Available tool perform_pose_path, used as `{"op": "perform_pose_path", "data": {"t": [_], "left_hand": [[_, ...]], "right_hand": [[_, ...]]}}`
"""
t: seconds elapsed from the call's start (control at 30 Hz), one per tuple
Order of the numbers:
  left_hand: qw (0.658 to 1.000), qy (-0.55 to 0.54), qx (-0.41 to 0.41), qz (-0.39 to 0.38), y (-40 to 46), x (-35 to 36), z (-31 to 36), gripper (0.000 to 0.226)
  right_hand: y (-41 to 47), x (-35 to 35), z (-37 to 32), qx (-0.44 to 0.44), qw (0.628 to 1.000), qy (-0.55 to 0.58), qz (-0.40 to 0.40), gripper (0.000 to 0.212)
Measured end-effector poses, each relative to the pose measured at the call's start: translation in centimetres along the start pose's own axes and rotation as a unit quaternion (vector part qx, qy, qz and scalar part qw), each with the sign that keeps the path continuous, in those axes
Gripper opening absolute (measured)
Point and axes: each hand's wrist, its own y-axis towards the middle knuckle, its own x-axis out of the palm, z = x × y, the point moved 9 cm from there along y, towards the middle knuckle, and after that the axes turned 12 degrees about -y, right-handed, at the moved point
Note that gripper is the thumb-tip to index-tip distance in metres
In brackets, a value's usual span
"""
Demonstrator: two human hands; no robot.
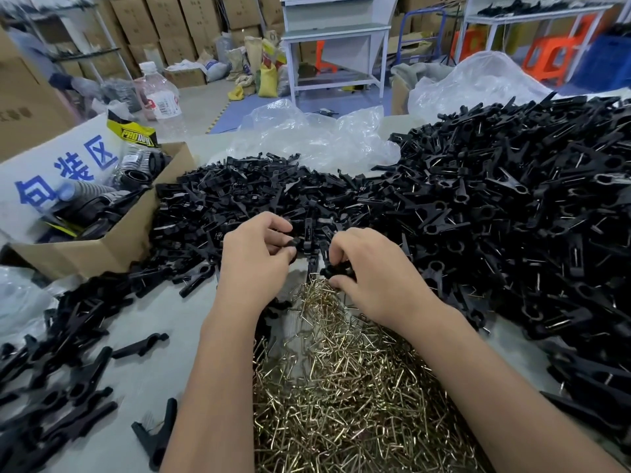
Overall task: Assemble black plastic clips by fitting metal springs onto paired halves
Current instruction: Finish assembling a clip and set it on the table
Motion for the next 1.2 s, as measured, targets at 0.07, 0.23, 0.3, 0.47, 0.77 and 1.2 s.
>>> {"op": "perform_pose_path", "data": {"t": [0.07,0.23,0.3,0.47,0.77,1.2], "left_hand": [[1.0,-0.012,0.005,0.018,0.1,-0.4,0.1,0.026],[0.998,-0.034,0.038,0.047,0.2,-1.0,1.0,0.024],[0.997,-0.038,0.046,0.055,0.2,-1.2,1.2,0.024],[0.997,-0.052,0.034,0.043,0.1,-0.9,0.8,0.022],[0.997,-0.076,0.009,0.019,0.0,-0.4,0.9,0.029],[0.982,-0.176,-0.061,-0.019,-0.1,0.3,0.0,0.03]], "right_hand": [[0.0,0.1,-0.2,-0.003,1.0,-0.01,-0.009,0.028],[-0.1,-0.6,0.6,0.018,0.999,-0.033,0.021,0.025],[0.0,-1.5,1.7,0.046,0.998,-0.027,0.046,0.021],[-0.2,-3.2,4.4,0.124,0.983,-0.06,0.118,0.016],[-1.3,-4.6,5.3,0.179,0.965,-0.082,0.173,0.035],[0.0,-0.1,-0.2,0.023,0.997,-0.068,0.0,0.018]]}}
